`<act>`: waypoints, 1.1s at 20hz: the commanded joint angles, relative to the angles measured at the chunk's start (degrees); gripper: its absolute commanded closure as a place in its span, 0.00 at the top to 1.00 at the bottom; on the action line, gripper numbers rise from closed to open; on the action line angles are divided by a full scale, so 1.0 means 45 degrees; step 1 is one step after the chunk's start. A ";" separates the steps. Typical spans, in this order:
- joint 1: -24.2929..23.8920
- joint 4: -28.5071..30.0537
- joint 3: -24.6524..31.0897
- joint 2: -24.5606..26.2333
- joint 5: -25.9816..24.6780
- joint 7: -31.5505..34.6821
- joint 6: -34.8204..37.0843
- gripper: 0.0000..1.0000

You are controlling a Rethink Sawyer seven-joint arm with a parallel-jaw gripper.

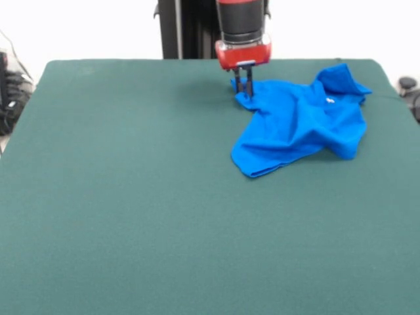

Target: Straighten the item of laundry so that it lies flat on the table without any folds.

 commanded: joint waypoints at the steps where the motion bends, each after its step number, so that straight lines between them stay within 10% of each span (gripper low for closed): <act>1: -0.0541 -0.1519 0.0183 -0.1027 0.0035 0.0870 0.2511 0.00; 22: -0.2731 -0.0193 0.1847 -0.4066 -0.0641 0.0090 0.5556 0.00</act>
